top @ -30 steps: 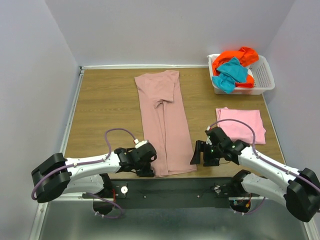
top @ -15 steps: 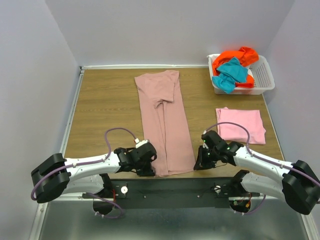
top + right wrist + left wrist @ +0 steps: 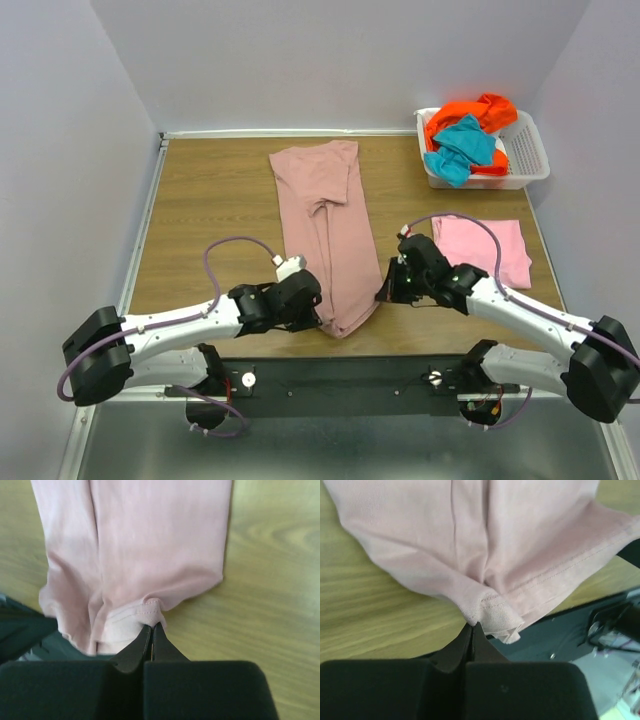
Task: Fold and stack the t-shirts
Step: Fold the tshirt, then neatly place the folded tshirt to the corner
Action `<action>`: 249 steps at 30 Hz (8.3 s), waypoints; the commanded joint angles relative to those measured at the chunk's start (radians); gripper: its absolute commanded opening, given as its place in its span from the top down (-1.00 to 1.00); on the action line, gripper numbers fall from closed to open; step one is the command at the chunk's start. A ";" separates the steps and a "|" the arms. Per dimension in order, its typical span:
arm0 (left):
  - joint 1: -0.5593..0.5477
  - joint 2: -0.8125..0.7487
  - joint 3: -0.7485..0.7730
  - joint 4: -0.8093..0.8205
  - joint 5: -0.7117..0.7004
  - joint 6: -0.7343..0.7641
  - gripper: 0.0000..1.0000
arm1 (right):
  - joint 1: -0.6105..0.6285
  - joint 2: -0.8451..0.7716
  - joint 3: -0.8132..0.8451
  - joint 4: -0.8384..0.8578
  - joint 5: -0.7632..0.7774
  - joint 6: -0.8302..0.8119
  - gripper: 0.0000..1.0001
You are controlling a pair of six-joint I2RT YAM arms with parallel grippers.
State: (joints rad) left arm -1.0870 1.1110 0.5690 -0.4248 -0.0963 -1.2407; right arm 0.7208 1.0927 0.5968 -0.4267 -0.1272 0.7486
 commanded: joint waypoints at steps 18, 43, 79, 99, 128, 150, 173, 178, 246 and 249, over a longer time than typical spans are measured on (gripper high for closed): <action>0.321 0.153 0.318 0.014 -0.249 0.185 1.00 | -0.004 0.361 0.460 0.109 0.414 -0.132 0.99; 0.564 0.470 0.528 0.069 -0.287 0.366 1.00 | -0.170 0.705 0.741 0.109 0.370 -0.186 0.99; 0.624 0.391 0.428 0.049 -0.198 0.376 -0.97 | -0.215 0.630 0.595 0.131 0.070 -0.249 -1.00; 0.559 0.380 0.117 0.285 0.047 0.388 -0.13 | -0.215 0.573 0.301 0.198 0.051 -0.114 -0.33; 0.222 -0.046 -0.015 0.083 0.211 0.308 1.00 | -0.212 -0.103 -0.012 -0.076 -0.195 -0.032 0.96; 0.475 -0.077 0.219 0.132 0.343 0.472 1.00 | -0.212 0.044 0.495 -0.218 0.075 -0.130 0.99; 0.736 0.228 0.405 0.167 0.368 0.576 1.00 | -0.256 0.552 0.896 -0.155 0.123 -0.213 0.99; 0.769 0.305 0.443 0.181 0.357 0.587 1.00 | -0.280 0.653 0.963 -0.146 0.101 -0.218 0.99; 0.806 0.152 0.218 0.098 0.038 0.538 -0.97 | -0.209 0.970 0.811 0.022 0.070 -0.500 -0.09; 0.808 0.116 0.198 0.093 0.043 0.534 -0.97 | -0.184 0.969 0.793 0.023 0.103 -0.489 0.28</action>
State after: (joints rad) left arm -0.2771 1.2716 0.7918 -0.3061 -0.0231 -0.6895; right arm 0.5064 2.0232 1.4017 -0.3973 -0.0929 0.2573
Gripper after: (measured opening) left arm 0.985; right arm 0.420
